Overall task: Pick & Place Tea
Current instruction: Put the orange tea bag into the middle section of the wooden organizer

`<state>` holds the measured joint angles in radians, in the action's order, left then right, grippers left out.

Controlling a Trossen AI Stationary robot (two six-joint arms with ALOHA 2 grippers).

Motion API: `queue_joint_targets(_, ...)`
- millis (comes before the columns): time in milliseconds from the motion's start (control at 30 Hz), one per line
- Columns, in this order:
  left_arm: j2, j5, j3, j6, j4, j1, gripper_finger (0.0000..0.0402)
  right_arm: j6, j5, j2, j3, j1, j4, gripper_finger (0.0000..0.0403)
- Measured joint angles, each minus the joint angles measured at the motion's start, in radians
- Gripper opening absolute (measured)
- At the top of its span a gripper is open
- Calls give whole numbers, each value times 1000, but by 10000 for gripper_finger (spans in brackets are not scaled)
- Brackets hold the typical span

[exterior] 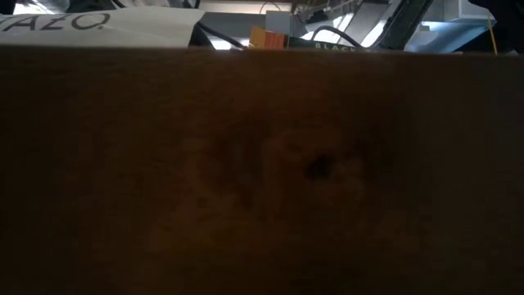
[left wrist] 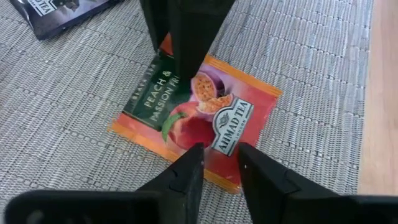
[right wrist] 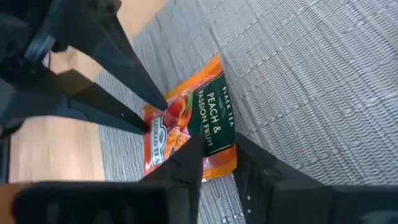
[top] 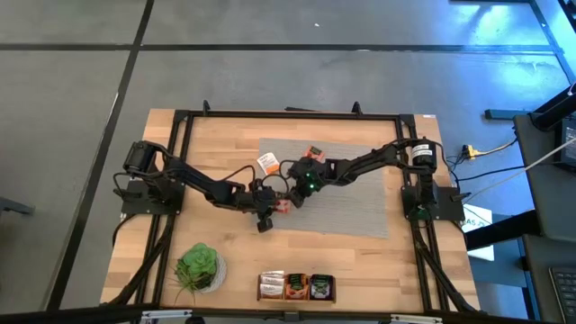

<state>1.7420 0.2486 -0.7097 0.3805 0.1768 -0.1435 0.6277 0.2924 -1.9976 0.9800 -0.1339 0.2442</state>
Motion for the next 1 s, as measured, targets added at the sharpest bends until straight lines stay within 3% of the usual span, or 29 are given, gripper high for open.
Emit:
queue_joint_targets(267,-11,-3,0,-56,-4,-12,98,-87,18,2,-3,0,-6,7)
queue_joint_targets(500,-88,0,-3,-85,-3,-13,98,-135,4,44,-5,-1,-18,5)
queue_joint_targets(633,-186,-7,-4,-137,10,-14,96,-197,-56,99,-4,0,-59,4)
queue_joint_targets(833,-347,18,-2,-202,16,-14,95,-286,-148,240,-4,8,-149,3)
queue_joint_targets(1000,-400,49,0,-204,4,-32,97,-345,-217,380,-2,104,-224,2)
